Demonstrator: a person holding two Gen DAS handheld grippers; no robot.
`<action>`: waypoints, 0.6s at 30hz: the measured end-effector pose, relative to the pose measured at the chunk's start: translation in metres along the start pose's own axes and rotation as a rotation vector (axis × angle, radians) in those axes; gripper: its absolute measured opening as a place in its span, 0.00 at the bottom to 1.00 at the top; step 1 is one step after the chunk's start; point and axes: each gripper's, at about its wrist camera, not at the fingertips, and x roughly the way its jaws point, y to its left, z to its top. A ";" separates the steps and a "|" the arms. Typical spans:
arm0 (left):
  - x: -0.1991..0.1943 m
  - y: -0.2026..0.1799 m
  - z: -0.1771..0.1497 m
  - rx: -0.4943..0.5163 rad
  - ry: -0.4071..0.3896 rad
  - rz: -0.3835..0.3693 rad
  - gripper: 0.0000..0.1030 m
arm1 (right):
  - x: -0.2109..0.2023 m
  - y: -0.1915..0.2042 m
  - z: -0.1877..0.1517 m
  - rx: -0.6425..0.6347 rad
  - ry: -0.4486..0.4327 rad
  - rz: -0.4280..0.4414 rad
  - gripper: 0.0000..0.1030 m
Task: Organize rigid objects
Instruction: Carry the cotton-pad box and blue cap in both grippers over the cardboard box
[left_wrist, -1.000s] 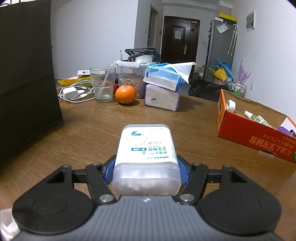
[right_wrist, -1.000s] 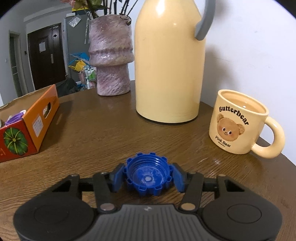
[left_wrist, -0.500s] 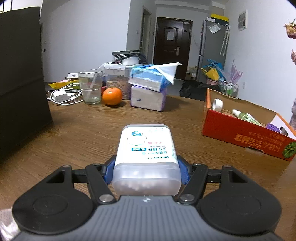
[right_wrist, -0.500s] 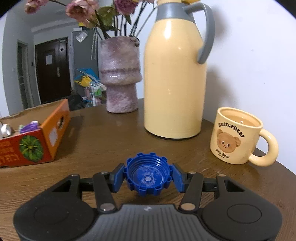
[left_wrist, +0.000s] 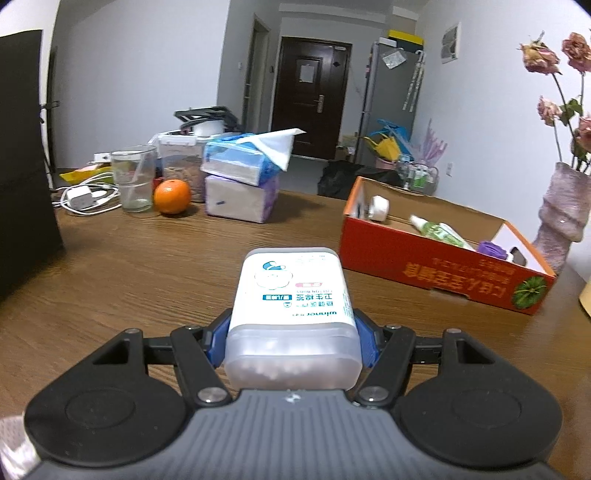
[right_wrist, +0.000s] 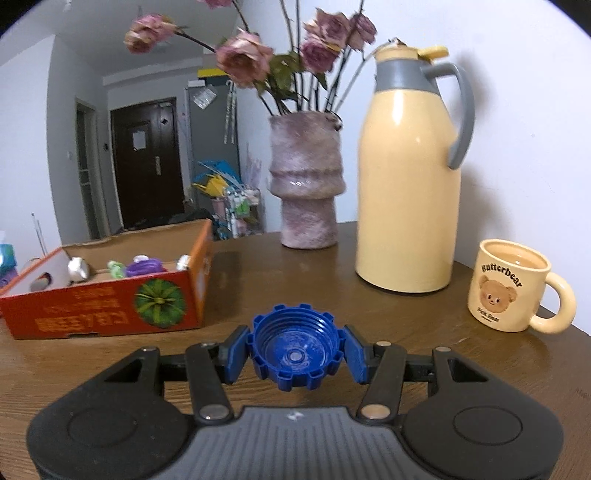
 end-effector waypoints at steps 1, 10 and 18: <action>0.000 -0.004 0.000 0.003 0.003 -0.008 0.65 | -0.004 0.004 0.000 0.001 -0.008 0.007 0.52; -0.001 -0.049 0.006 0.033 -0.006 -0.052 0.65 | -0.031 0.041 0.003 -0.017 -0.084 0.095 0.52; 0.000 -0.079 0.010 0.045 -0.018 -0.052 0.65 | -0.034 0.057 0.003 -0.041 -0.087 0.198 0.52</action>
